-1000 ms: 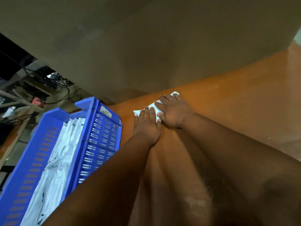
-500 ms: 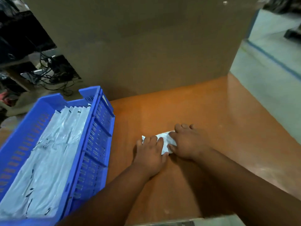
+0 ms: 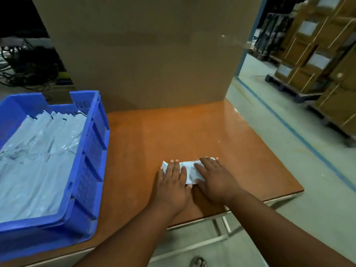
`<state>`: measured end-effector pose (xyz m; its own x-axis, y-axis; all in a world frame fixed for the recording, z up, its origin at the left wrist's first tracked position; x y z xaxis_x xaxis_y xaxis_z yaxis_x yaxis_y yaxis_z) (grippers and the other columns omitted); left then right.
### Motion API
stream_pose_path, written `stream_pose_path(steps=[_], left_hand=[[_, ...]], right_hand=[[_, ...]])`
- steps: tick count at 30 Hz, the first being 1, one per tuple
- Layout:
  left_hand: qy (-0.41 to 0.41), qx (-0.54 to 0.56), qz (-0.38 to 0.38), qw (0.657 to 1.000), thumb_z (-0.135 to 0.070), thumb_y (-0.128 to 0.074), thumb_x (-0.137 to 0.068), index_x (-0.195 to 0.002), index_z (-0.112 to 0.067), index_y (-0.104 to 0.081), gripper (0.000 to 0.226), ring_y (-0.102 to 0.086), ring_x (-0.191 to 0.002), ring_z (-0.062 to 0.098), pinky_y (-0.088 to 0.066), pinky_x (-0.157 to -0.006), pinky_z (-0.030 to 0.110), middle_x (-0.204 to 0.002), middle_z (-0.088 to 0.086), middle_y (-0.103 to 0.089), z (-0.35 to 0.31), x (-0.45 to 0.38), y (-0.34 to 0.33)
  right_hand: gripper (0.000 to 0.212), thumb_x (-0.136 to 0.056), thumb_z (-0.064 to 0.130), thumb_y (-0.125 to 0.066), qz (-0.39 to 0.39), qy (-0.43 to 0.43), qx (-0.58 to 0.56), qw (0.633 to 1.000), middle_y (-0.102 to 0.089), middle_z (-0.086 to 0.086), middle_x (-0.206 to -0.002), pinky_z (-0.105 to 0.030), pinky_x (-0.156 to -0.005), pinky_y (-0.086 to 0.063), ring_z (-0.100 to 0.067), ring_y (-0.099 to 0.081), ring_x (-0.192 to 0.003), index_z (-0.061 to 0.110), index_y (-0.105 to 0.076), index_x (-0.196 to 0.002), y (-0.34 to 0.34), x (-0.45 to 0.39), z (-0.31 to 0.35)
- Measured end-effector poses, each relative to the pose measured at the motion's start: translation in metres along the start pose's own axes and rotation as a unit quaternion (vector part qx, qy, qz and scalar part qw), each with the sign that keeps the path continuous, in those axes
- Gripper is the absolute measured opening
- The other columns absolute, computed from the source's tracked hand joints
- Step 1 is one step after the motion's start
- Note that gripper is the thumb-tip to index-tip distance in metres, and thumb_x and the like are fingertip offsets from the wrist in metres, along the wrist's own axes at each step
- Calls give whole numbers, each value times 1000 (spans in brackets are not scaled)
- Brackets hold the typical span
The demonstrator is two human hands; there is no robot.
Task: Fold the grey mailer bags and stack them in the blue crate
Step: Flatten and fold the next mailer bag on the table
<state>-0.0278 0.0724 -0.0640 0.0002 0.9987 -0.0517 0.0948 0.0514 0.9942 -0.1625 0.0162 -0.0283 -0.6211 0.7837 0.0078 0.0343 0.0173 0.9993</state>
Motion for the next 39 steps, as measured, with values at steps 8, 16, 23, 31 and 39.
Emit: stream_pose_path(steps=[8, 16, 23, 31, 39], left_hand=[[47, 8, 26, 999, -72, -10, -99, -170, -35, -2, 80, 12, -163, 26, 4, -131, 51, -178, 8, 5, 38, -20, -6], [96, 27, 34, 994, -84, 8, -94, -168, -41, 7, 85, 13, -163, 19, 3, -132, 48, -178, 0, 10, 56, -34, -16], [173, 26, 39, 984, -82, 11, -92, -170, -28, -8, 97, 5, -164, 17, 0, -132, 50, -179, 1, 2, 78, -28, -15], [100, -6, 2, 995, -53, -15, -110, -169, -21, -15, 67, 3, -164, 16, -4, -133, 43, -178, 0, 1, 53, -44, 19], [39, 48, 18, 998, -46, -5, -98, -166, -10, -27, 80, -7, -164, 25, -6, -133, 43, -176, 11, -14, 14, -85, 8]], right_hand=[[80, -102, 73, -17, 70, 19, -48, 996, -12, -4, -177, -57, -129, -12, -27, -12, -163, 28, -21, -169, -42, -27, -24], [75, -100, 78, 2, 64, 30, -70, 995, 14, 3, -177, -65, -125, 10, -30, 16, -162, 43, 7, -166, -47, -42, -48], [80, -97, 79, 5, 63, 58, -82, 993, 10, 2, -177, -66, -123, 14, -32, 14, -162, 41, 1, -167, -52, -50, -59], [69, -109, 55, -25, -17, 85, -52, 995, -1, -7, -178, -66, -126, 9, -31, 7, -163, 21, -18, -168, -9, -68, -38], [74, -102, 45, -10, 27, 16, -63, 998, -19, -11, -175, -59, -129, -4, -32, -12, -162, 14, -36, -163, -29, -95, -12]])
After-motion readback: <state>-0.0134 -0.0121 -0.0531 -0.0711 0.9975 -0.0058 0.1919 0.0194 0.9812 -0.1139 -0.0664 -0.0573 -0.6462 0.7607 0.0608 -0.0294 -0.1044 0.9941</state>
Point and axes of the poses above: each hand's wrist, its own x-axis away from the middle knuckle, its own y-axis out of the back of the hand, z = x × y, the point moved 9 cm from there along -x, towards the middle knuckle
